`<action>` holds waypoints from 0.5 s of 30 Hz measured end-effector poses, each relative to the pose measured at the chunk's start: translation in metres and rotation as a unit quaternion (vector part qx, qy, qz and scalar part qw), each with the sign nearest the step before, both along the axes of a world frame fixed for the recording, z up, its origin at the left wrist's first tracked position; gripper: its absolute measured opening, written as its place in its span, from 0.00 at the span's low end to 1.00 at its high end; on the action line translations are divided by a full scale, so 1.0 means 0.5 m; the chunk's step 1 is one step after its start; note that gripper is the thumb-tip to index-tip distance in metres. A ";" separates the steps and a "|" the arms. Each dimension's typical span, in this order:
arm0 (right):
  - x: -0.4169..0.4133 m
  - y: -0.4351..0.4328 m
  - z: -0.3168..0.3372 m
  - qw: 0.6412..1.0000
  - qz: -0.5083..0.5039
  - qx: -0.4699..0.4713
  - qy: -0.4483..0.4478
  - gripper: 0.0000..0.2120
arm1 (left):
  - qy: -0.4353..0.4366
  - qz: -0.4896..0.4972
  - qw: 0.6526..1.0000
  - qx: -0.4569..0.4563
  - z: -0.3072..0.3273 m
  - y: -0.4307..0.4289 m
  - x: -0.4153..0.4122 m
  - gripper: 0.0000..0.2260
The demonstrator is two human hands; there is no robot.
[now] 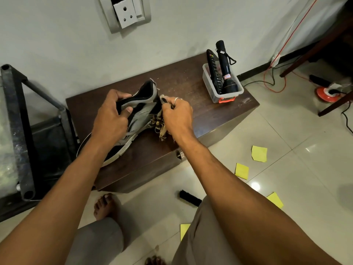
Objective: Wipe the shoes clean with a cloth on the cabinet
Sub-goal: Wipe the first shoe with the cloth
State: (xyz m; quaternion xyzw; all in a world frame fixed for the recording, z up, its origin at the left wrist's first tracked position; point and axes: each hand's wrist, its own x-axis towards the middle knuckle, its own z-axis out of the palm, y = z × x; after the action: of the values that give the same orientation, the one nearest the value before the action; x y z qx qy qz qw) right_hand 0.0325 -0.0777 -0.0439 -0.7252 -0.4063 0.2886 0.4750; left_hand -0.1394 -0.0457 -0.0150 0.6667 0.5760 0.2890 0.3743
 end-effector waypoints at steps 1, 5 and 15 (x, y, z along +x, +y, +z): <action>0.000 0.002 0.009 1.000 -0.003 0.024 0.002 0.14 | 0.004 -0.005 1.000 0.000 0.002 0.003 -0.001 0.11; 0.001 -0.001 0.022 0.995 0.044 0.072 0.049 0.17 | 0.010 -0.001 1.000 0.005 0.002 0.009 0.001 0.11; 0.011 -0.001 0.007 0.997 0.029 0.047 0.050 0.17 | 0.072 0.019 0.993 0.090 0.005 0.015 0.015 0.15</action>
State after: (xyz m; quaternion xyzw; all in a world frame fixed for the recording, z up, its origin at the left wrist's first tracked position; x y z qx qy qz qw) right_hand 0.0378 -0.0782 -0.0405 -0.6748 -0.4160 0.3190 0.5196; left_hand -0.1320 -0.0381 -0.0124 0.7059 0.5855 0.2983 0.2645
